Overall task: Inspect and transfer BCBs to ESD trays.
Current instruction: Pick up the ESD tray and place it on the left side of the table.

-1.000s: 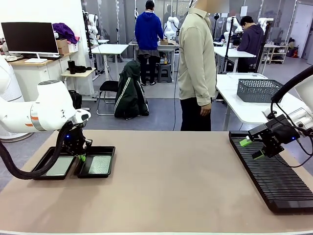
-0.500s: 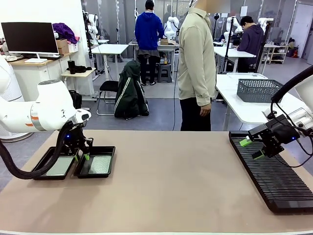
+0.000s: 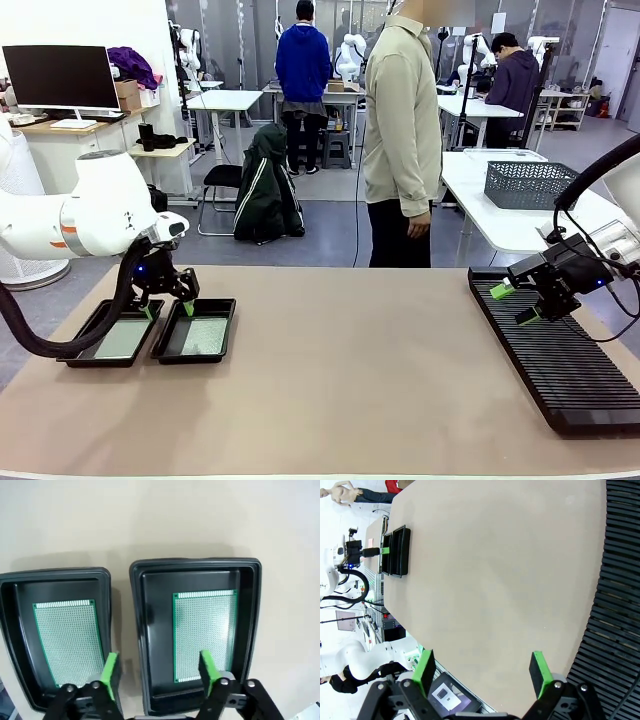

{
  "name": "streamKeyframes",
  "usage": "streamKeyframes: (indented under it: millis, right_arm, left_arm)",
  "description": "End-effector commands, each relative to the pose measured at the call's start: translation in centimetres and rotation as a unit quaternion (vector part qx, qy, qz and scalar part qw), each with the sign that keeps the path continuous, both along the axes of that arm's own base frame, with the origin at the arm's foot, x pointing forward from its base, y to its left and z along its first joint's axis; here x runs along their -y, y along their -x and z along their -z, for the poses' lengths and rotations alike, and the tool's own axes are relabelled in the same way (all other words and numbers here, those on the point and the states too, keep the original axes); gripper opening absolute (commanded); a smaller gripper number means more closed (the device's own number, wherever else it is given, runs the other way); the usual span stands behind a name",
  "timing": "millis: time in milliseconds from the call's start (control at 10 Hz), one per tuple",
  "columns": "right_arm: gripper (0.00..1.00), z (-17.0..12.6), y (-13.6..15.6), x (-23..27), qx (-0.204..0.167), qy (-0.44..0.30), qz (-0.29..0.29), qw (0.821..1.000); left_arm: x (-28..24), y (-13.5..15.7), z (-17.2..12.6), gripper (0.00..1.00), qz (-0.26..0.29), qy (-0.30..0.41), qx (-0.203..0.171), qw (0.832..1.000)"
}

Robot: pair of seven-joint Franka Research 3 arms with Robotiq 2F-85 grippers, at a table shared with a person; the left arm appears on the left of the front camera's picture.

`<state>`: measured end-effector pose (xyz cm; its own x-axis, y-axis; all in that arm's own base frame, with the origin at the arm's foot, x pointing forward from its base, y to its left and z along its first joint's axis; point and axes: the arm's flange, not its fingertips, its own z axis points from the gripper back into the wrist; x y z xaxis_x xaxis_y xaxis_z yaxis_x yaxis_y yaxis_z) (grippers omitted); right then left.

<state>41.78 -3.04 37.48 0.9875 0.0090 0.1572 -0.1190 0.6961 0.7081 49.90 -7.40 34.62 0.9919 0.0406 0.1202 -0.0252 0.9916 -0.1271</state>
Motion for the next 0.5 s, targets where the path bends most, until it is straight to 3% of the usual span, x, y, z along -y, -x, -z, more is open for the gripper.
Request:
streamKeyframes:
  millis: [0,400]
  right_arm:
    - [1.00,0.0,0.0,-0.1,-0.001,0.002,0.007,1.000]
    - [1.00,0.0,0.0,-0.1,-0.001,0.002,0.007,1.000]
  left_arm:
    - [0.0,1.0,-1.4,1.00,0.005,-0.006,-0.001,1.000]
    - [0.5,2.0,-5.3,1.00,0.014,-0.022,0.008,1.000]
